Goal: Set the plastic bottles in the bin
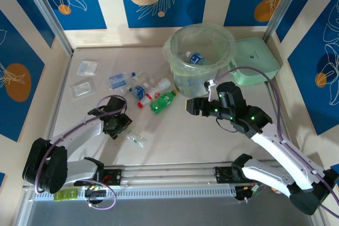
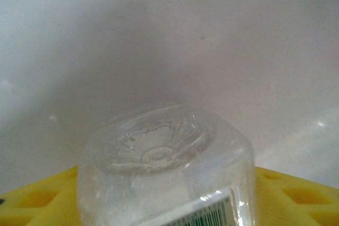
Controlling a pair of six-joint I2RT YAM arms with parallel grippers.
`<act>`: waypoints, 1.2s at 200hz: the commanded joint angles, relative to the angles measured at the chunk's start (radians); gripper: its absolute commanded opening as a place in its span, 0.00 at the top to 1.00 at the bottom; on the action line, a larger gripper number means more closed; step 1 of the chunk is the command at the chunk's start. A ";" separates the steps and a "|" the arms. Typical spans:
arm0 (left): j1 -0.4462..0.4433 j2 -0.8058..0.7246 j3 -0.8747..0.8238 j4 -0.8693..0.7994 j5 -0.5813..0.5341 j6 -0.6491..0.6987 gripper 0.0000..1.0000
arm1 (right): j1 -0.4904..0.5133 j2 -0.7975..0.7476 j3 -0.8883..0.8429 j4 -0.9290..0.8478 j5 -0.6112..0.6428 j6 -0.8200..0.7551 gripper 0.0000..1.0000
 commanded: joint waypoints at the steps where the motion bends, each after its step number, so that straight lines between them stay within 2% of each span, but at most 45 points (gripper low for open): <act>1: -0.009 0.016 0.024 -0.099 -0.010 -0.073 0.24 | 0.010 0.007 -0.010 0.019 0.015 0.006 0.30; 13: -0.009 0.018 0.042 -0.134 -0.017 -0.089 0.19 | 0.011 0.008 -0.011 0.021 0.016 0.006 0.30; 28: -0.009 0.019 0.058 -0.151 -0.022 -0.091 0.18 | 0.011 0.009 -0.010 0.021 0.019 0.005 0.30; 81: -0.009 0.086 0.132 -0.228 -0.035 -0.110 0.40 | 0.015 0.005 -0.009 0.014 0.035 0.011 0.30; 129: -0.010 0.074 0.100 -0.188 0.005 -0.128 0.45 | 0.017 -0.014 0.007 -0.008 0.045 0.008 0.30; 162: -0.013 -0.060 0.187 -0.192 -0.016 -0.018 0.43 | 0.015 0.015 0.080 -0.062 0.017 -0.030 0.30; 189: -0.013 -0.234 0.190 0.063 0.079 0.163 0.52 | 0.007 0.037 0.149 -0.071 -0.051 -0.069 0.29; 206: -0.012 -0.335 0.117 0.377 0.240 0.273 0.50 | 0.008 0.074 0.206 -0.087 -0.085 -0.080 0.27; 221: -0.012 -0.358 0.082 0.587 0.376 0.309 0.50 | 0.011 0.131 0.276 -0.128 -0.139 -0.114 0.27; 240: -0.011 -0.331 0.064 0.852 0.562 0.299 0.50 | 0.011 0.183 0.335 -0.127 -0.300 -0.150 0.26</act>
